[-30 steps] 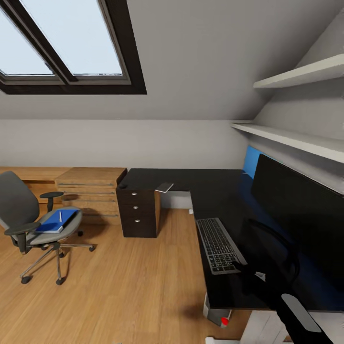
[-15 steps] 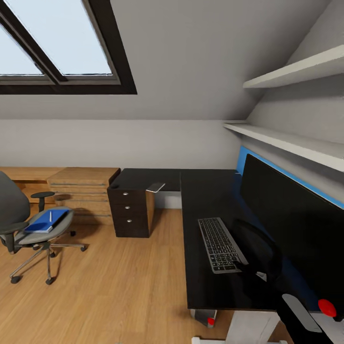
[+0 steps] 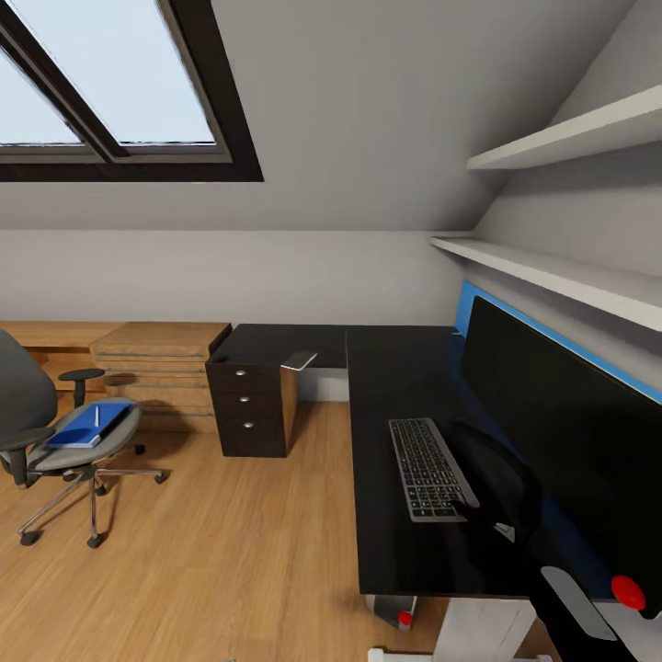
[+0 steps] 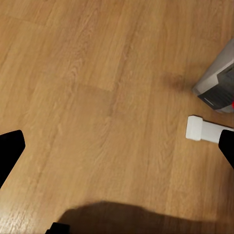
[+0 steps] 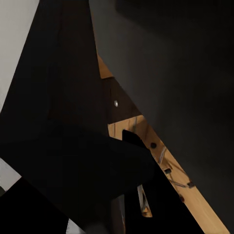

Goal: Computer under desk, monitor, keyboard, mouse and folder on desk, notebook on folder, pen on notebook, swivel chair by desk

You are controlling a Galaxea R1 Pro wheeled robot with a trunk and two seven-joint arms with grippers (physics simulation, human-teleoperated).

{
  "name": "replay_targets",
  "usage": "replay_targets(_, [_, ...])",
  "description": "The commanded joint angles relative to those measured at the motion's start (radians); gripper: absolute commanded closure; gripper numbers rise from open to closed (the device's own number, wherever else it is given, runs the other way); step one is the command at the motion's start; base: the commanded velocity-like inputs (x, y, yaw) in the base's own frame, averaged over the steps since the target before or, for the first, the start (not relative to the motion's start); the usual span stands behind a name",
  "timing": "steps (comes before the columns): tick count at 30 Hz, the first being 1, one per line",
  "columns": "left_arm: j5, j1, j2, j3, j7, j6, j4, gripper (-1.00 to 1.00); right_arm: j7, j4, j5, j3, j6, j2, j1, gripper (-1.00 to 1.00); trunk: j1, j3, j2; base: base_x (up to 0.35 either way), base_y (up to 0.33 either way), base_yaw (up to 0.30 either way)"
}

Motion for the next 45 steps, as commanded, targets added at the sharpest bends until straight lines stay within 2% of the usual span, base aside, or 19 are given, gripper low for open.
replay_targets(1, [0.009,-0.001,0.001,-0.005,0.008,-0.003,-0.002,-1.0,0.003,0.001,-0.001,-0.003,0.0,0.002,-0.001,1.0,0.0,-0.001,-0.001,0.0,0.0,0.0])
replay_targets(28, [0.009,-0.001,0.002,-0.004,0.007,-0.003,-0.002,-1.0,0.0,0.002,-0.001,-0.002,-0.012,0.007,-0.001,1.0,0.0,-0.001,-0.001,0.056,0.0,0.0])
replay_targets(29, [0.009,-0.001,0.002,-0.004,0.007,-0.003,-0.002,-1.0,-0.001,0.002,-0.001,-0.002,-0.012,0.007,-0.001,-1.0,0.0,-0.001,-0.001,0.0,0.0,0.0])
replay_targets(45, [0.009,-0.001,0.002,-0.005,0.006,-0.005,-0.002,-1.0,-0.001,0.002,-0.001,-0.001,-0.012,0.006,-0.001,-1.0,0.0,-0.001,-0.001,-0.016,-0.026,0.0])
